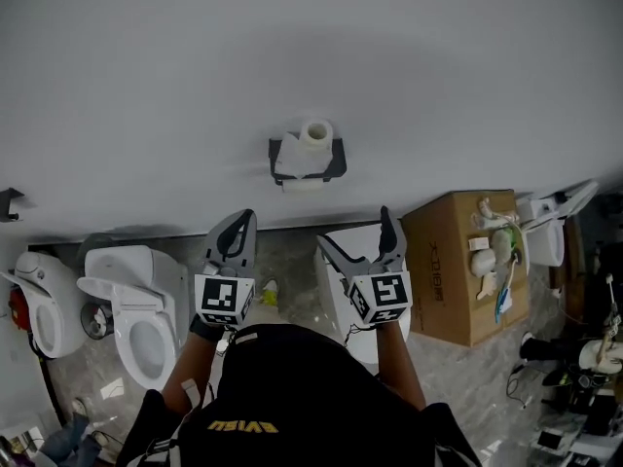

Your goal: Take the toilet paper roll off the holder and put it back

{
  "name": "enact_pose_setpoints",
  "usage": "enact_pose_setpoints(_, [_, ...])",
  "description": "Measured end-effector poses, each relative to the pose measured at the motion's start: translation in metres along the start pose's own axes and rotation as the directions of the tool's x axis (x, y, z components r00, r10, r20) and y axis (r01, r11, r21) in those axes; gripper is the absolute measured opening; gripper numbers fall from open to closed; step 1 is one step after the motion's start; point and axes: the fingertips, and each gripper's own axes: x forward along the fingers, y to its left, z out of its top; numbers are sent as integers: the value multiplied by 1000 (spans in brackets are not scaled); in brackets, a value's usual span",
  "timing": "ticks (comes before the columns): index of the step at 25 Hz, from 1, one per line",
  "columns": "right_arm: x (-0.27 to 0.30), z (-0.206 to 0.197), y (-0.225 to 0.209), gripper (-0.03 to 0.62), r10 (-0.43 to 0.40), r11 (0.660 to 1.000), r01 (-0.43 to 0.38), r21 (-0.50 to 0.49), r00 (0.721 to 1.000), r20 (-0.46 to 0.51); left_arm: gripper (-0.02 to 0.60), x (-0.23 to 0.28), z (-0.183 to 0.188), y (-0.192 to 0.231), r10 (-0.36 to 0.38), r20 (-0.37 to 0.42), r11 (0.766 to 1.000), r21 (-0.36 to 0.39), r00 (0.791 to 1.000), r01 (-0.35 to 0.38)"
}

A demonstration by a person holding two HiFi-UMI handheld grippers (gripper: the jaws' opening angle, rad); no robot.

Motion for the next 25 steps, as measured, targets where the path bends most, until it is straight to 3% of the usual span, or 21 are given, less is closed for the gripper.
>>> enact_pose_setpoints(7, [58, 19, -4, 581, -27, 998, 25, 50, 999, 34, 11, 52, -3, 22, -94, -3, 995, 18, 996, 94])
enact_pose_setpoints(13, [100, 31, -11, 581, -12, 1000, 13, -21, 999, 38, 11, 76, -5, 30, -99, 15, 995, 13, 995, 99])
enact_pose_setpoints(18, [108, 33, -19, 581, 0, 1000, 1, -23, 1000, 30, 11, 79, -14, 44, -42, 6, 999, -10, 999, 42])
enact_pose_setpoints(22, [118, 36, -24, 581, -7, 1000, 8, -17, 999, 47, 11, 85, -16, 37, -105, -11, 994, 26, 994, 105])
enact_pose_setpoints(25, [125, 34, -19, 581, -6, 1000, 6, -13, 999, 47, 11, 86, -19, 39, -111, -16, 993, 29, 994, 111])
